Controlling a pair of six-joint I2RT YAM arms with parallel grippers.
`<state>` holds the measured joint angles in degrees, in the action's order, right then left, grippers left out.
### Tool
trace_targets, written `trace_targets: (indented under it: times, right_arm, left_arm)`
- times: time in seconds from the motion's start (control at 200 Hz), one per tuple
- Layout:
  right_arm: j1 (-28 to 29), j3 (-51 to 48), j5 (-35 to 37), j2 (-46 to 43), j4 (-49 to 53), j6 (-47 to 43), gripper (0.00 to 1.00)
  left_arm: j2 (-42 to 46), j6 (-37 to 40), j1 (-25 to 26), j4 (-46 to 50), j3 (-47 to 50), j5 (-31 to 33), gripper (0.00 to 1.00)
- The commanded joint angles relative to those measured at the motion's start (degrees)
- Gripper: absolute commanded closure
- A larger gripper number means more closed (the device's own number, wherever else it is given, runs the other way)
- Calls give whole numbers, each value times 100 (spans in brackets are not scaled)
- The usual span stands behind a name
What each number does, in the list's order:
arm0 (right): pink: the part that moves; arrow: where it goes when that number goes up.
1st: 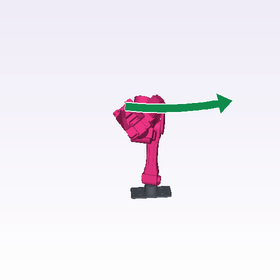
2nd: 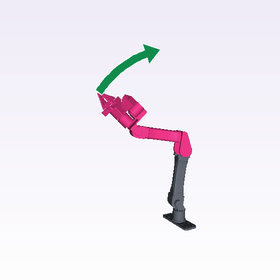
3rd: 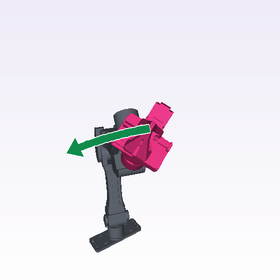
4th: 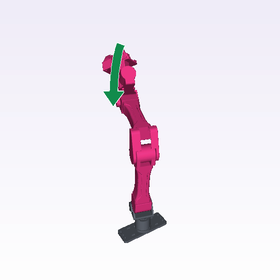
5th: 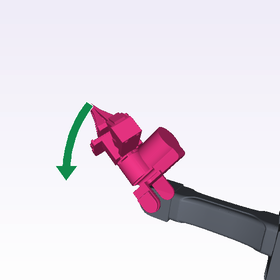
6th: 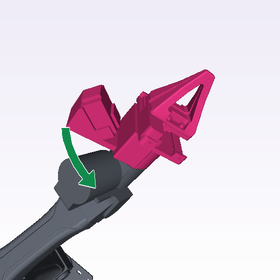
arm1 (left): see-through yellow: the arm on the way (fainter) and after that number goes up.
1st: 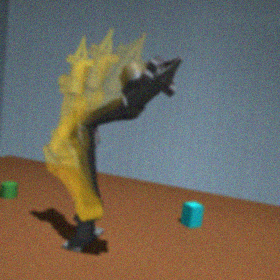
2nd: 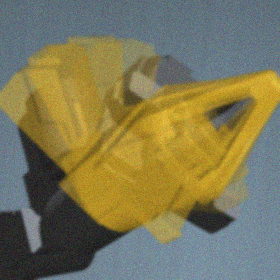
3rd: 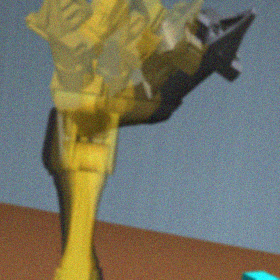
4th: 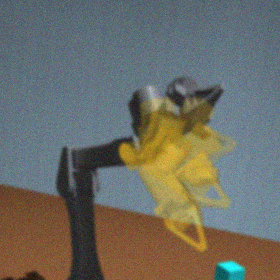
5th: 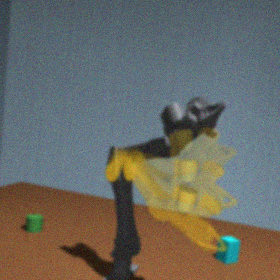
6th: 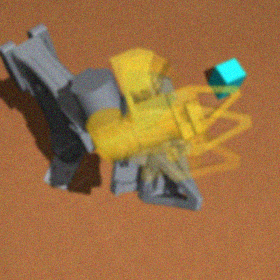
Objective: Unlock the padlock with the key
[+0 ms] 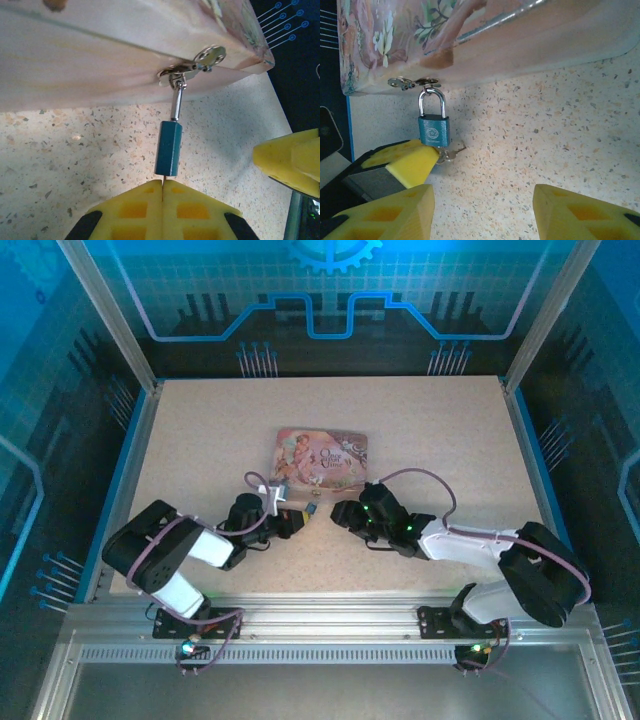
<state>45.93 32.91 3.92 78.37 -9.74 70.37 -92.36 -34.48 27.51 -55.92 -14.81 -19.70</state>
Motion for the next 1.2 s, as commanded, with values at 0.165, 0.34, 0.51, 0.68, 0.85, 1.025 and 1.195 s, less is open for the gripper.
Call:
trace_targets:
  times: [0.165, 0.34, 0.51, 0.68, 0.85, 1.025, 1.195]
  right_arm:
    - [52, 163, -225, 606, -748, -44, 46]
    - [87, 335, -541, 1282, -1274, 20, 48]
    - [113, 488, -730, 1813, -1825, 95, 46]
    - [135, 580, -766, 2165, -2233, 303, 46]
    - [166, 389, -523, 2321, -2908, 643, 46]
    - [228, 351, -351, 2315, -3258, 688, 49]
    - [418, 20, 232, 1895, -3076, 755, 49]
  left_arm:
    - [-512, -350, -59, -938, 79, -389, 100]
    - [-756, -601, -70, -1356, 87, -557, 100]
    - [-834, -686, -70, -1520, 129, -626, 100]
    - [-887, -882, -89, -1757, 112, -784, 100]
    - [-1004, -1011, -110, -2011, 146, -858, 100]
    - [-1219, -1152, -123, -2361, 181, -906, 100]
    - [-1282, -1152, -149, -2426, 192, -921, 100]
